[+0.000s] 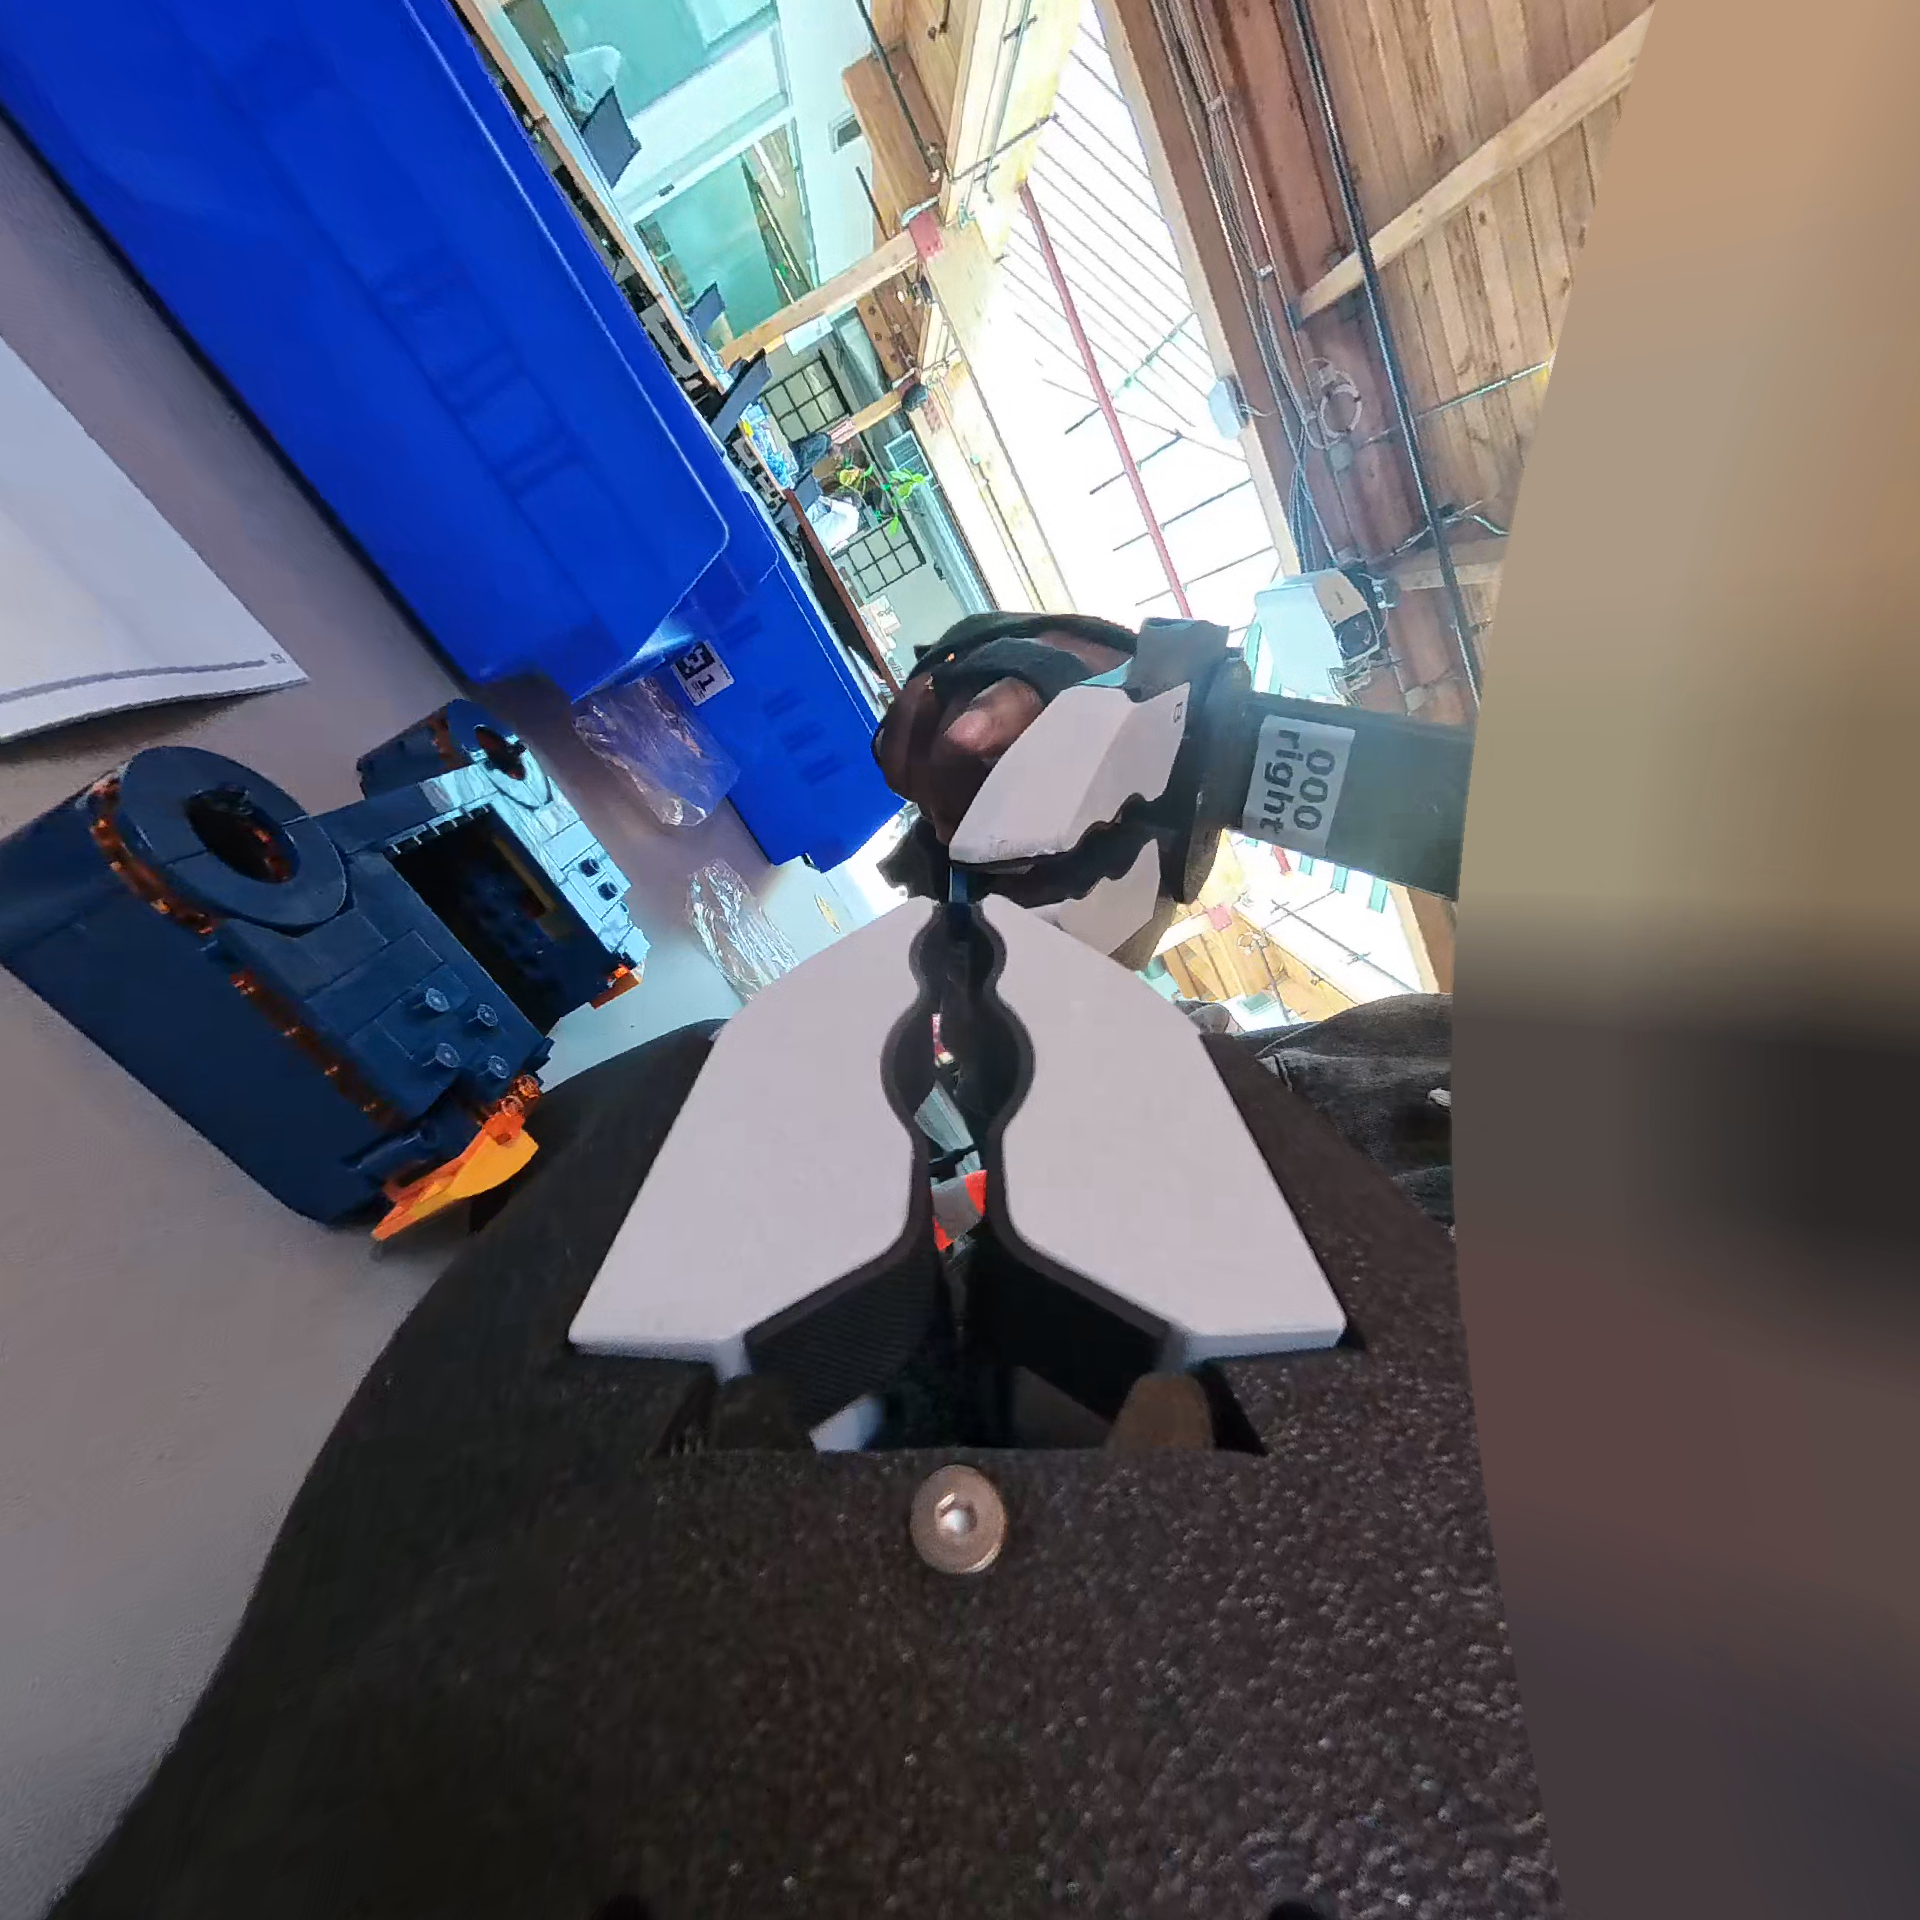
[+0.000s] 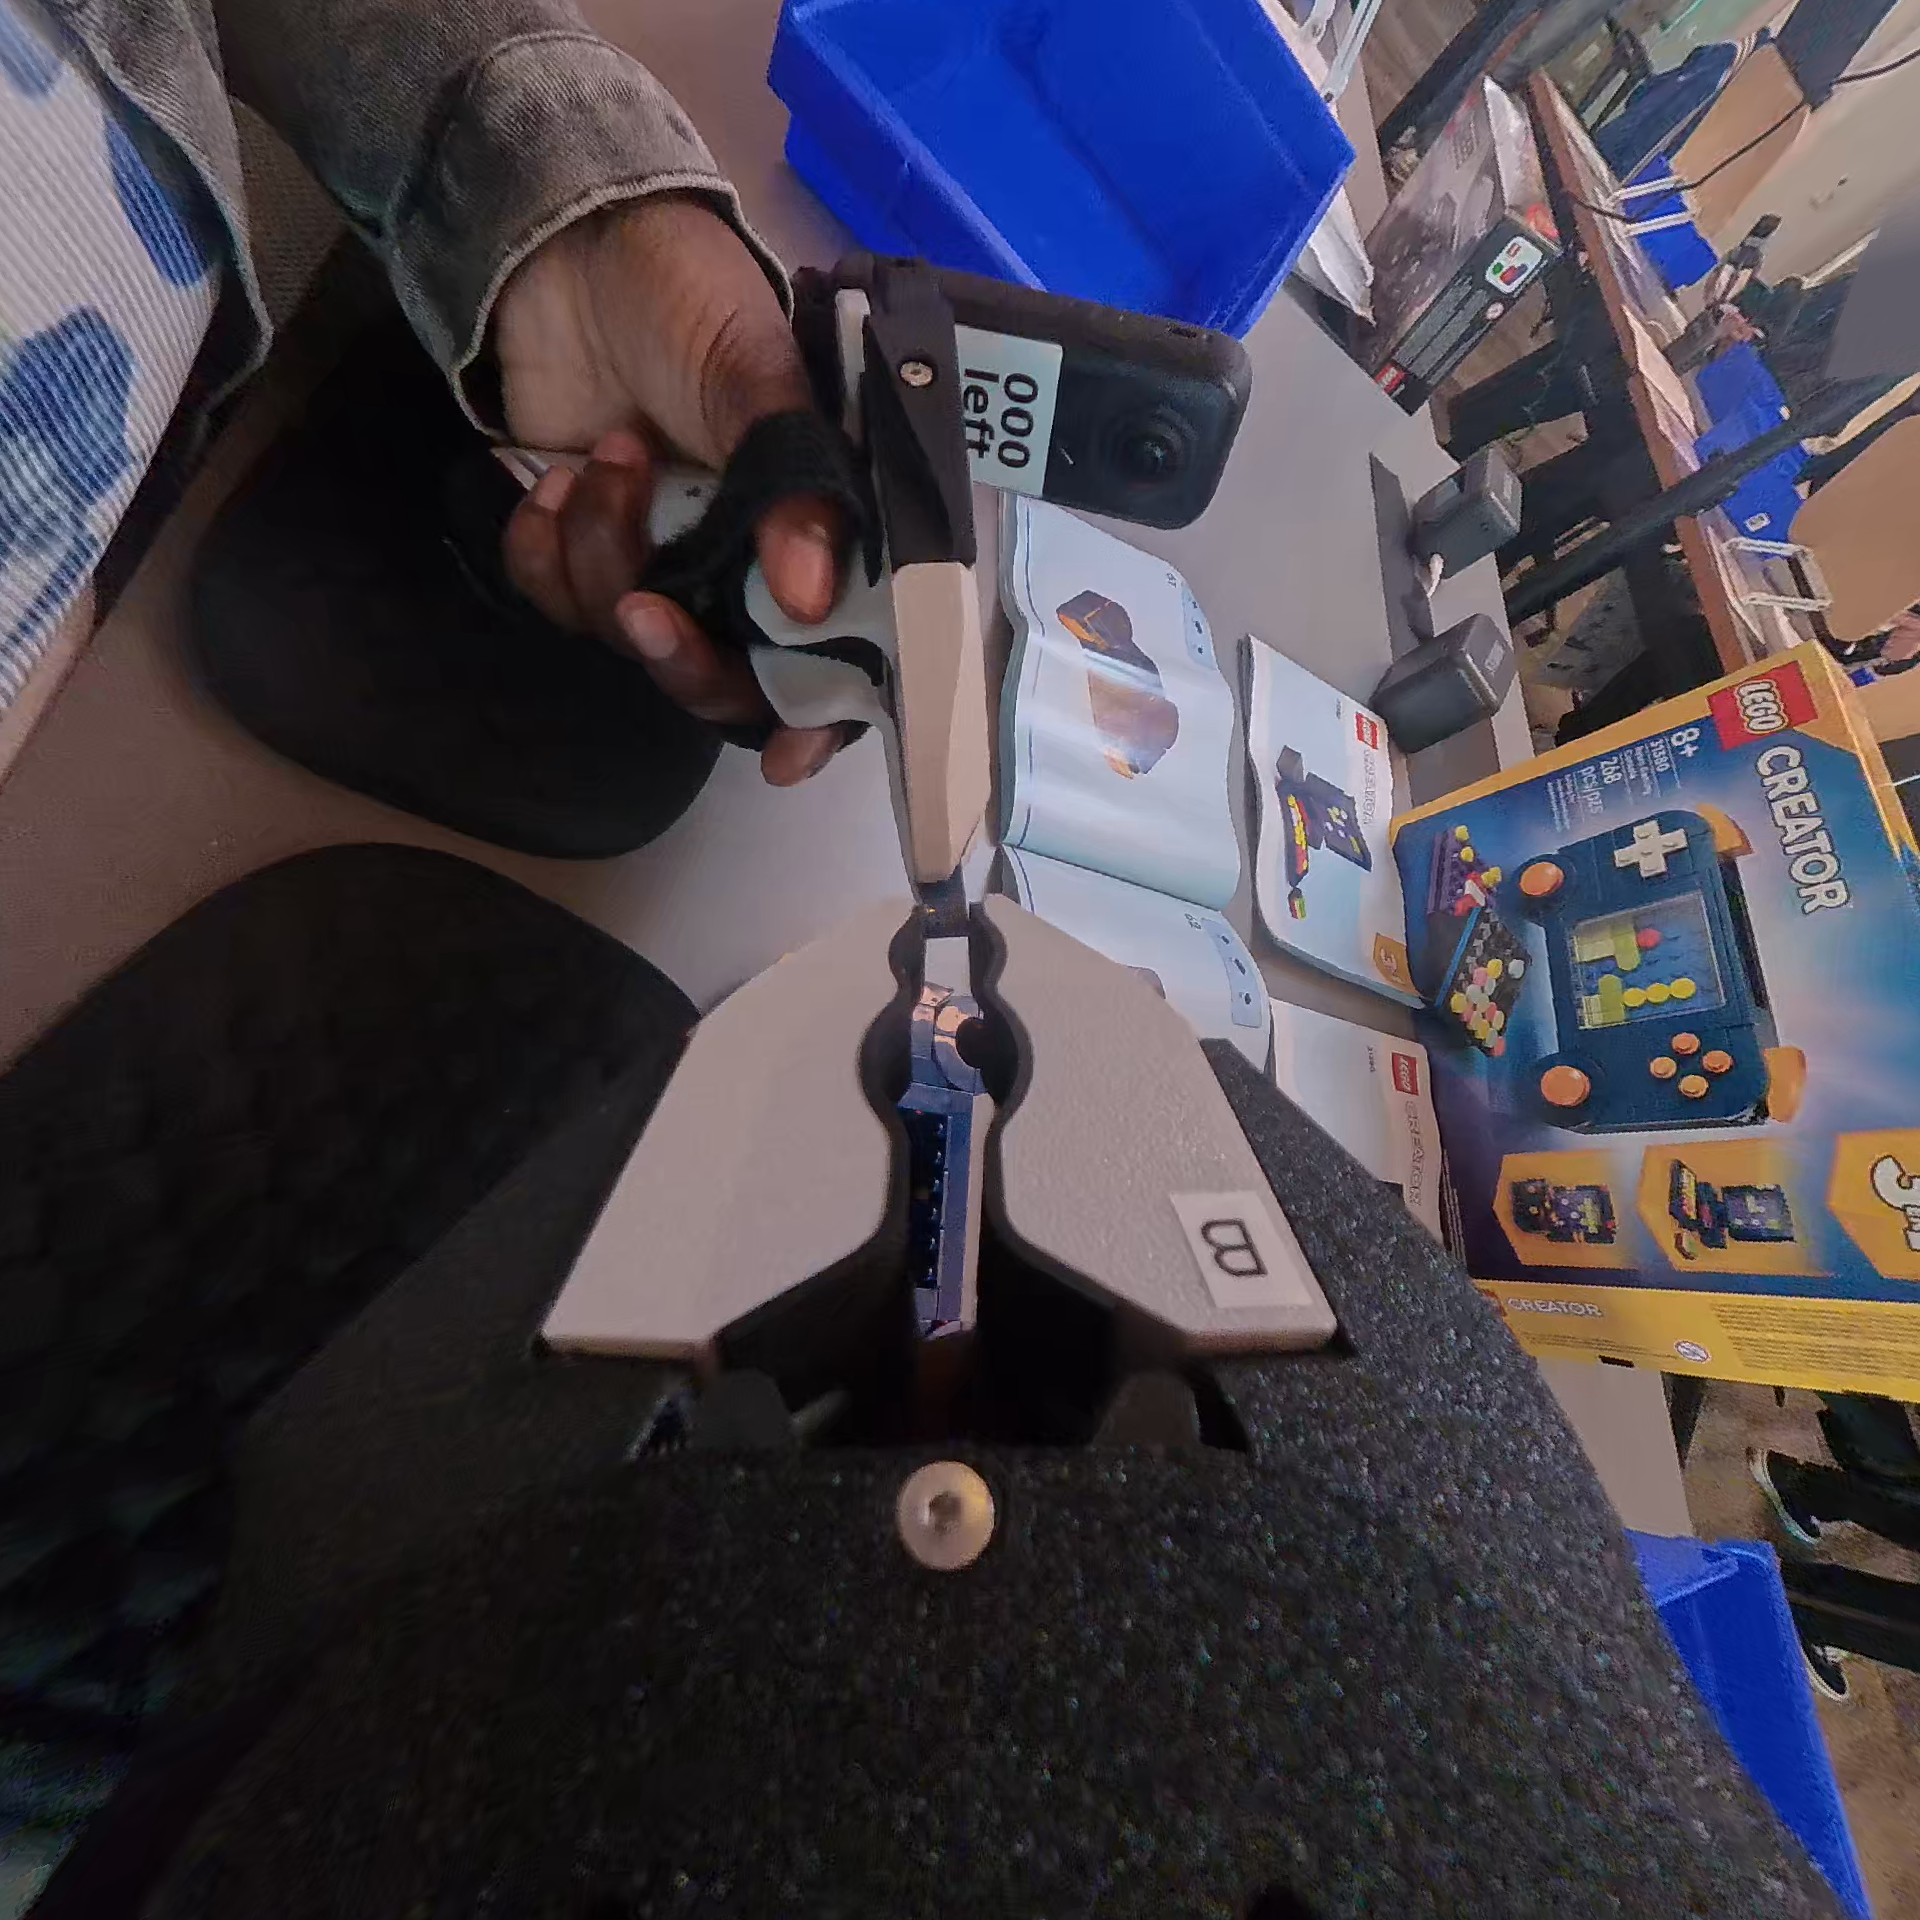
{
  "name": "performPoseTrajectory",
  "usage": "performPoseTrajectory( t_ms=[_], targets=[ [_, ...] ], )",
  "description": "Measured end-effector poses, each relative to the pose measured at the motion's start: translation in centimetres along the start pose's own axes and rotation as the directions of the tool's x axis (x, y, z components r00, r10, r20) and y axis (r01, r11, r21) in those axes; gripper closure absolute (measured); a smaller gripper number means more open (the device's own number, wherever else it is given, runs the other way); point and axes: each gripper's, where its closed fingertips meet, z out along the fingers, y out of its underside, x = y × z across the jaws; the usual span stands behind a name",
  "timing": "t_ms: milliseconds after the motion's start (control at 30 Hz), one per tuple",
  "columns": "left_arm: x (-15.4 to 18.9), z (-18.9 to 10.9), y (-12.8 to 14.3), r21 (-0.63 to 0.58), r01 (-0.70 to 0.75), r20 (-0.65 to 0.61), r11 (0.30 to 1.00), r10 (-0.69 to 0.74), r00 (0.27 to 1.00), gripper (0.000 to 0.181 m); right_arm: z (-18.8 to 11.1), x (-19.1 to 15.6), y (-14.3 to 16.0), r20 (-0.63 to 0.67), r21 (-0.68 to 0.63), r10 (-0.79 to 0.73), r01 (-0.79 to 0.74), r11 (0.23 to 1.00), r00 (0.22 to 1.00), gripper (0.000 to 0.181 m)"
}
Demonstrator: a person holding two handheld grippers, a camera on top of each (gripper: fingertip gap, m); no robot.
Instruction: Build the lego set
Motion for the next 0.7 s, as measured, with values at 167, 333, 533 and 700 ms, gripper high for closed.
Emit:
performPoseTrajectory(
  t_ms=[167,333,533,700],
  targets=[
    [-0.9,-0.8,0.0,-0.077,-0.122,0.041,0.99,0.125,0.991,0.161,0.3,-0.9,1.8,0.049,-0.038,0.182,-0.18,0.983,0.982,0.175],
    [-4.2,-3.1,0.5,-0.421,-0.582,0.224,0.695,0.702,0.676,0.162,2.3,-3.3,5.6,0.094,-0.194,0.369,-0.346,0.918,0.925,0.174],
    [-7.1,-2.4,3.5,-0.692,-0.583,0.142,0.425,0.872,0.468,0.168,3.9,-4.2,6.4,0.117,-0.262,0.386,-0.346,0.901,0.915,0.175],
    [-8.3,-2.3,3.2,-0.73,-0.537,0.185,0.423,0.878,0.441,0.173,4.3,-4.4,6.6,0.116,-0.275,0.387,-0.345,0.898,0.915,0.175]
  ],
)
